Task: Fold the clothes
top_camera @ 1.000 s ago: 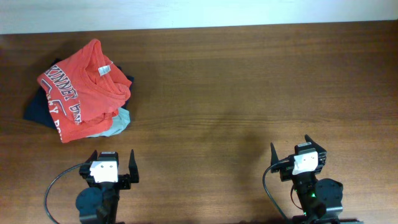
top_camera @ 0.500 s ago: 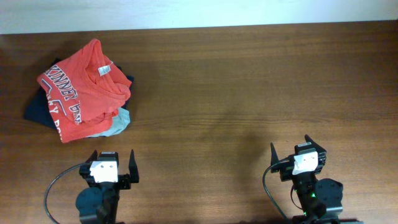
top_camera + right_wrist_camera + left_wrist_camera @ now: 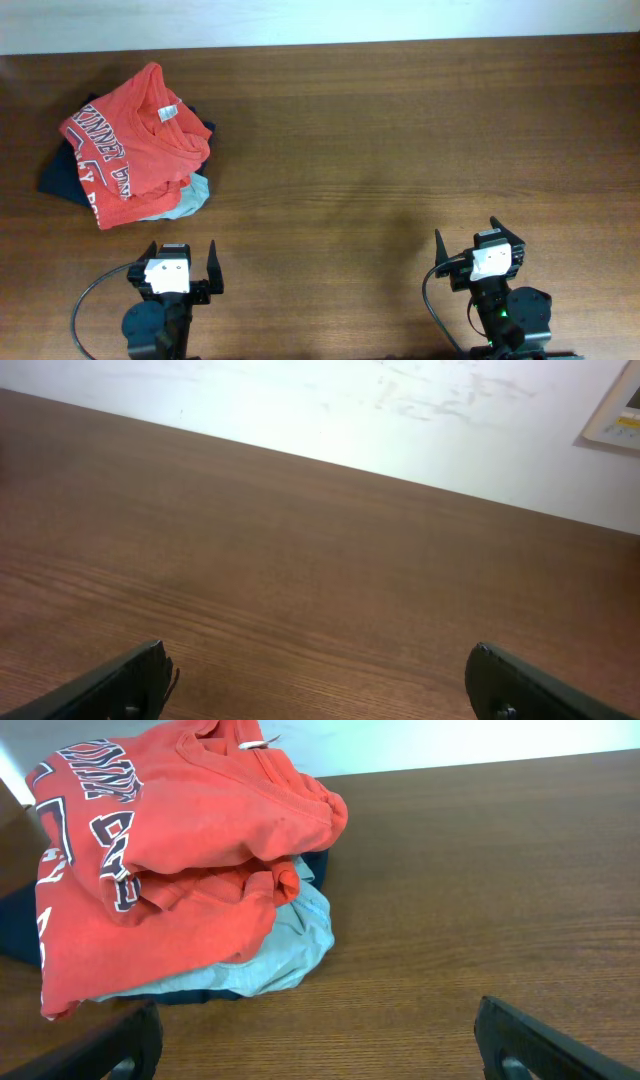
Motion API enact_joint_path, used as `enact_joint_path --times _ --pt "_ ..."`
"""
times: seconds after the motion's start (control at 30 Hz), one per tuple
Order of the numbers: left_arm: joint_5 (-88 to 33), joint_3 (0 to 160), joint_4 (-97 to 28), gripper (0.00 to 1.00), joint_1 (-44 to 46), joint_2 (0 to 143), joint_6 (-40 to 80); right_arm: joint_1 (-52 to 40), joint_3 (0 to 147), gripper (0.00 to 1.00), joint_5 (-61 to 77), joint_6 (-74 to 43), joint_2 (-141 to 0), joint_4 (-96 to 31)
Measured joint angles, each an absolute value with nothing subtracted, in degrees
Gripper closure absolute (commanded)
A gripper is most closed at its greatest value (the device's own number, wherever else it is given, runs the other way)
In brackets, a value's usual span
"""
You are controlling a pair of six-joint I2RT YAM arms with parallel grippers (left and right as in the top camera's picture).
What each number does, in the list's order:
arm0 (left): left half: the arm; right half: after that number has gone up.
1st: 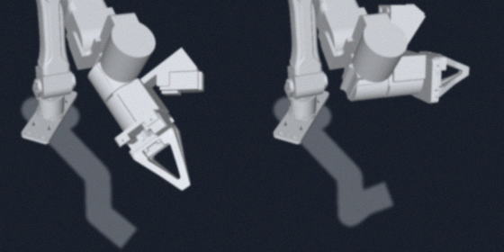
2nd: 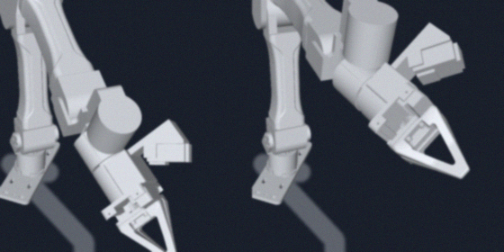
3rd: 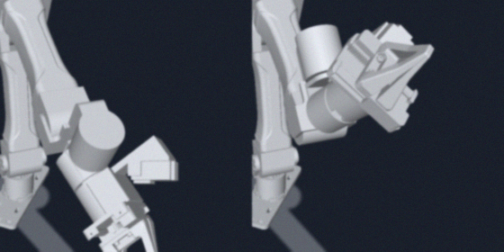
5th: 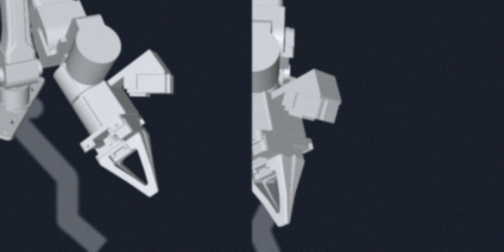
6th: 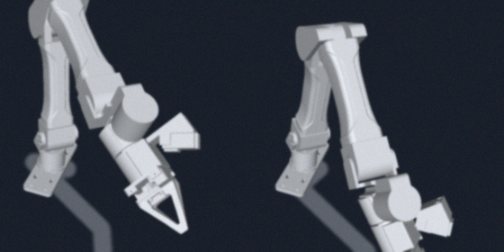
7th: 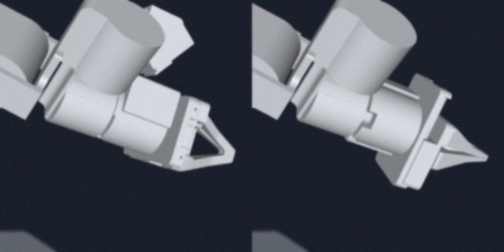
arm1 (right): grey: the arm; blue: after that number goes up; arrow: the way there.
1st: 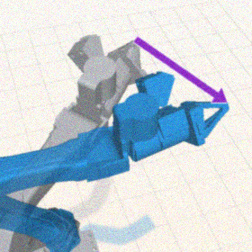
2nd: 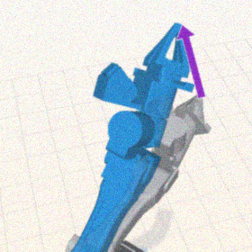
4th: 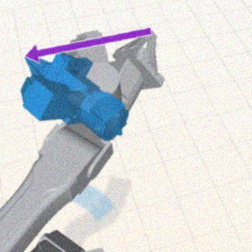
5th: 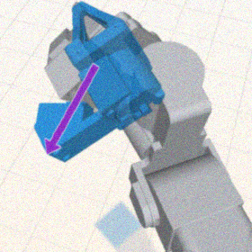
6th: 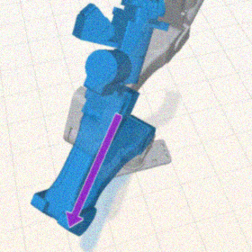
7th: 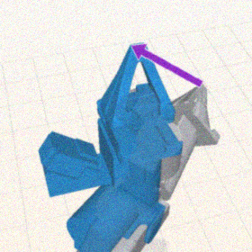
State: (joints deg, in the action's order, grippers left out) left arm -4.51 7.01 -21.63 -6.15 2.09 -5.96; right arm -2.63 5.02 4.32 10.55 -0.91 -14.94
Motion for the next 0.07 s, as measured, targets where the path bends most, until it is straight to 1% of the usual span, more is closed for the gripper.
enact_joint_path --times 0.07 --pt "-4.5 7.0 -21.6 0.01 -6.2 2.1 -6.0 -2.6 5.0 0.02 4.3 10.6 -0.9 -14.9"
